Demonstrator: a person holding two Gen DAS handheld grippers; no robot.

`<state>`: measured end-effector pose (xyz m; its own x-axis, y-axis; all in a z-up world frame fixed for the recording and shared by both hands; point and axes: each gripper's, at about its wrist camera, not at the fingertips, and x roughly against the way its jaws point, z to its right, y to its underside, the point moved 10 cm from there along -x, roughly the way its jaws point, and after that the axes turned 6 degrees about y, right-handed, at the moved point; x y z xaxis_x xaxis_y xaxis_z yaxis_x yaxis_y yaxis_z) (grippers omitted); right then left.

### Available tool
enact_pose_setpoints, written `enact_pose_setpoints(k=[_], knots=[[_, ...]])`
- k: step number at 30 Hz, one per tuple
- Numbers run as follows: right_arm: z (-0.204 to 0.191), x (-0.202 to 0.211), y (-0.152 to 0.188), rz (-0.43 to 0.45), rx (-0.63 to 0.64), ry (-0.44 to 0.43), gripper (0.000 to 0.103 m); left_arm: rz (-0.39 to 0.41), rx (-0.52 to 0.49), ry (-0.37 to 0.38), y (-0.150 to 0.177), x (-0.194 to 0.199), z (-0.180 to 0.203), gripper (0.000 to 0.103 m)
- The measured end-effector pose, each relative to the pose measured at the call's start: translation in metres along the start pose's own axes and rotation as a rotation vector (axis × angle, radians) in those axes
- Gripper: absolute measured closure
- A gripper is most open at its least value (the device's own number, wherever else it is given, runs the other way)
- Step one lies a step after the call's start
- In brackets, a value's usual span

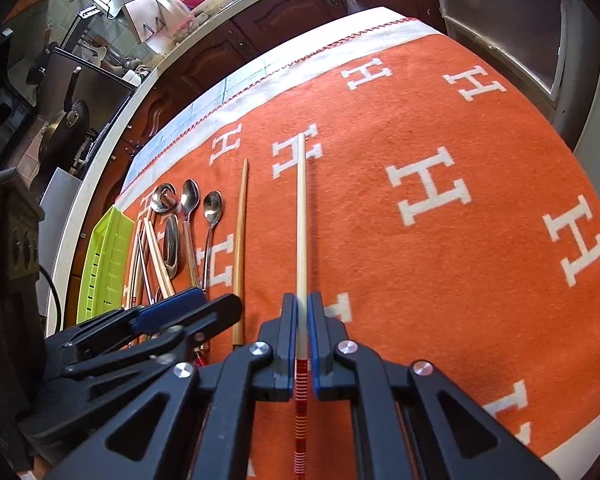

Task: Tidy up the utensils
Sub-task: 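Grasp a wooden chopstick with the left gripper while the right gripper grasps a red-banded chopstick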

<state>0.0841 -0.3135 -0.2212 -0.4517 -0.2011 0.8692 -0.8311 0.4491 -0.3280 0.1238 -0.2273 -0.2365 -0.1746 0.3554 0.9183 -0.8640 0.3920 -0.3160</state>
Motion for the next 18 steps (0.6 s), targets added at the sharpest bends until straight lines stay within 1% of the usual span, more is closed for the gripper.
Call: enact_pose_setpoints(k=[1,2,3,4,6,7,8,9,11,13,16,18], knots=[[0.002,0.0,0.0,-0.001,-0.003,0.001,0.097,-0.011,-0.009,-0.015,0.002,-0.005,0.002,0.076],[0.003,0.0,0.001,-0.001,-0.005,-0.001,0.097,-0.019,-0.012,-0.032,0.003,-0.008,0.002,0.076],[0.005,0.0,0.001,-0.003,-0.009,-0.005,0.097,0.005,-0.027,-0.052,0.002,-0.007,0.004,0.076],[0.006,0.0,0.001,-0.004,-0.012,-0.008,0.097,0.001,-0.037,-0.07,0.002,-0.009,0.005,0.076],[0.008,0.0,0.003,-0.008,-0.017,-0.011,0.097,0.018,-0.044,-0.089,0.002,-0.01,0.006,0.076],[0.009,0.0,0.003,-0.01,-0.018,-0.012,0.097,0.031,-0.048,-0.1,0.003,-0.01,0.006,0.078],[0.01,0.0,0.004,-0.012,-0.019,-0.013,0.097,0.048,-0.057,-0.116,0.002,-0.01,0.006,0.092],[0.01,0.0,0.004,-0.013,-0.019,-0.014,0.097,0.067,-0.067,-0.125,0.002,-0.01,0.006,0.095],[0.01,0.001,0.004,-0.012,-0.017,-0.014,0.097,0.097,-0.064,-0.11,0.003,-0.009,0.005,0.098],[0.011,0.003,0.005,-0.008,-0.015,-0.01,0.097,0.117,-0.056,-0.095,0.002,-0.007,0.002,0.099],[0.01,0.007,0.006,-0.006,-0.016,-0.006,0.097,0.124,-0.051,-0.086,0.004,-0.004,0.001,0.099],[0.007,0.012,0.007,0.001,-0.011,-0.004,0.097,0.124,-0.035,-0.062,0.006,0.001,-0.001,0.099]])
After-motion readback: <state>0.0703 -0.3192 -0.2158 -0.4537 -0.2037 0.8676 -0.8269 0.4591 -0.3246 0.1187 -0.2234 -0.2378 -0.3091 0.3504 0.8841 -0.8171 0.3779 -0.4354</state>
